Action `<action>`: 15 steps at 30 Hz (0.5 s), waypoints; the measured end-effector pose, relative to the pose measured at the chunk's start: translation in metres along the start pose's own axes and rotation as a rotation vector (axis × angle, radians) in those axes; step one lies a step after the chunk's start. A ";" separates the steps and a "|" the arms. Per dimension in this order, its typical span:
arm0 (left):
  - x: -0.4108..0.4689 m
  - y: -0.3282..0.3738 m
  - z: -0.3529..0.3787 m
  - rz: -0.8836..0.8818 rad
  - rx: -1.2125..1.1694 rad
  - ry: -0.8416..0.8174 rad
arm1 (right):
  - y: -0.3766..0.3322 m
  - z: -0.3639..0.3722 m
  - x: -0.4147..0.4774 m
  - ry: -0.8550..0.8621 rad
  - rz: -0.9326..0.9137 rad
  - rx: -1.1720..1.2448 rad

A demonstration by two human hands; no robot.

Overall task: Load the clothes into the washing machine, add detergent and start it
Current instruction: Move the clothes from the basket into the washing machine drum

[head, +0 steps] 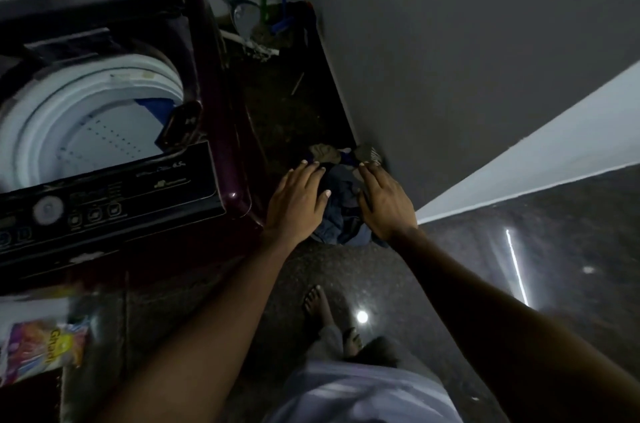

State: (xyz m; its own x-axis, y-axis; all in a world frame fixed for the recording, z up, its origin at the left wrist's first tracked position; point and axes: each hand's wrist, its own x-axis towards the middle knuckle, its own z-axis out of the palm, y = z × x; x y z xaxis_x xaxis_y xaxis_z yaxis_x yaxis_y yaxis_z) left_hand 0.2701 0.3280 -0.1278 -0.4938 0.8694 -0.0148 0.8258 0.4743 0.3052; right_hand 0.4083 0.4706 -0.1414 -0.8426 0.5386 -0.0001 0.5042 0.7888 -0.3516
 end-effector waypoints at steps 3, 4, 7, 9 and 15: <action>0.015 -0.010 0.025 0.016 -0.001 -0.027 | 0.015 0.021 0.009 -0.009 0.010 -0.001; 0.021 -0.014 0.035 0.013 -0.003 -0.033 | 0.020 0.029 0.012 -0.015 0.015 0.006; 0.036 -0.026 0.073 -0.011 -0.021 -0.039 | 0.041 0.063 0.021 -0.012 0.026 0.036; 0.046 -0.033 0.104 -0.024 -0.030 -0.038 | 0.059 0.091 0.026 -0.025 0.033 0.044; 0.079 -0.058 0.199 -0.098 -0.094 0.009 | 0.116 0.184 0.050 -0.130 0.059 0.064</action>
State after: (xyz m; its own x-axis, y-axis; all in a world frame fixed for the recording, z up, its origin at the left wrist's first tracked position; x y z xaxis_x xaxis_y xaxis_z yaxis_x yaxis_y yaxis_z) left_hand 0.2372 0.3966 -0.3363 -0.5738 0.8180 -0.0402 0.7445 0.5414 0.3906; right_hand 0.3900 0.5343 -0.3546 -0.8314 0.5370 -0.1426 0.5439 0.7343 -0.4061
